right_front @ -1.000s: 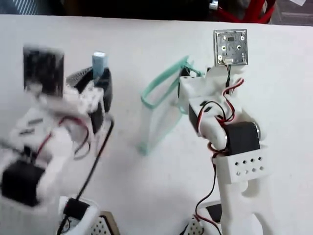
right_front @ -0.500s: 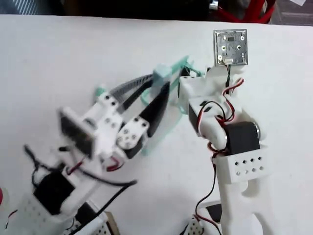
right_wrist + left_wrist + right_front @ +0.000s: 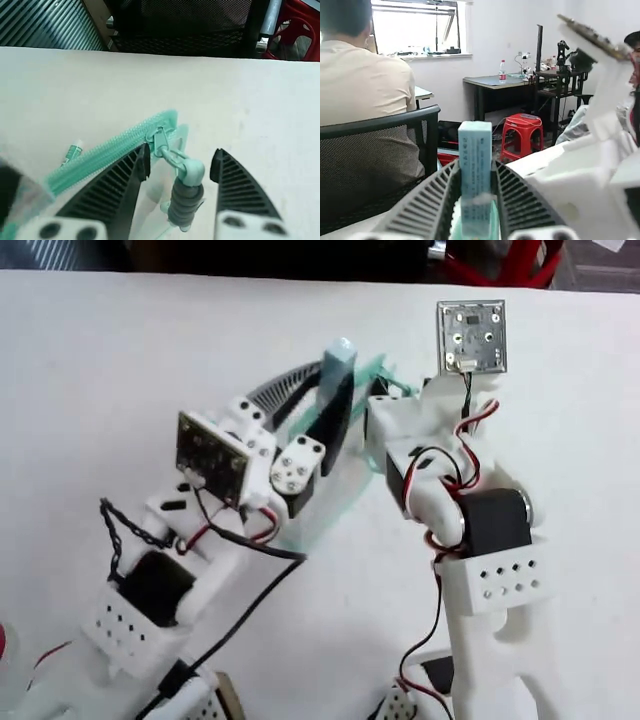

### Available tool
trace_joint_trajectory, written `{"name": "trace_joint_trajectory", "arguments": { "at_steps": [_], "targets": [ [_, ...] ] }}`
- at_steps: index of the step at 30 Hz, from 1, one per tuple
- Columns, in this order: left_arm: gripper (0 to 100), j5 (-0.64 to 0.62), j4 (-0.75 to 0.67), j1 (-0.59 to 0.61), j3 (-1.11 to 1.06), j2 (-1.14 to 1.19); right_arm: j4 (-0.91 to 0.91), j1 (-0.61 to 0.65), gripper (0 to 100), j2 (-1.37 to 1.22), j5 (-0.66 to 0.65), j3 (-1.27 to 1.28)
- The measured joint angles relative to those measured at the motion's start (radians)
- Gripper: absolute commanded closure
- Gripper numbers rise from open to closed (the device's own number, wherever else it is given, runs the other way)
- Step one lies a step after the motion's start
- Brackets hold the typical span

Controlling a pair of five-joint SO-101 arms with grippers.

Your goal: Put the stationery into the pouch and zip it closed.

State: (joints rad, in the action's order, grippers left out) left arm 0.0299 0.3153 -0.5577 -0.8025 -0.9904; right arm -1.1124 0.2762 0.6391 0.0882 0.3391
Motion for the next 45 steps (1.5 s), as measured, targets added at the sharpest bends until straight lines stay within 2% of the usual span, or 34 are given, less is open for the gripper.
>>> {"name": "trace_joint_trajectory", "arguments": {
  "at_steps": [8,13,17,24,28,34,37,41,45],
  "targets": [
    [97,-0.054,-0.015,0.038,-0.051,0.005,0.0,0.0,80.0,0.0,0.0,0.003],
    [81,-0.068,-0.011,0.048,-0.098,0.005,0.057,0.002,80.0,0.003,0.0,0.048],
    [79,-0.157,0.084,0.051,-0.097,0.003,0.069,0.002,80.0,0.003,0.0,0.061],
    [79,-0.18,0.319,0.077,0.06,0.003,0.069,0.009,80.0,0.003,0.0,0.061],
    [79,-0.181,0.41,0.187,0.166,0.003,0.069,0.009,80.0,0.003,0.0,0.061],
    [79,-0.175,0.597,0.476,0.262,0.003,0.069,0.009,80.0,0.003,0.0,0.061],
    [80,-0.075,0.674,0.551,0.244,0.003,0.069,0.009,80.0,0.003,0.0,0.061],
    [80,0.08,0.686,0.577,0.118,0.003,0.071,0.009,80.0,0.003,0.0,0.061],
    [80,0.123,0.595,0.631,-0.002,0.054,0.074,0.009,80.0,0.003,0.0,0.061]
  ]
}}
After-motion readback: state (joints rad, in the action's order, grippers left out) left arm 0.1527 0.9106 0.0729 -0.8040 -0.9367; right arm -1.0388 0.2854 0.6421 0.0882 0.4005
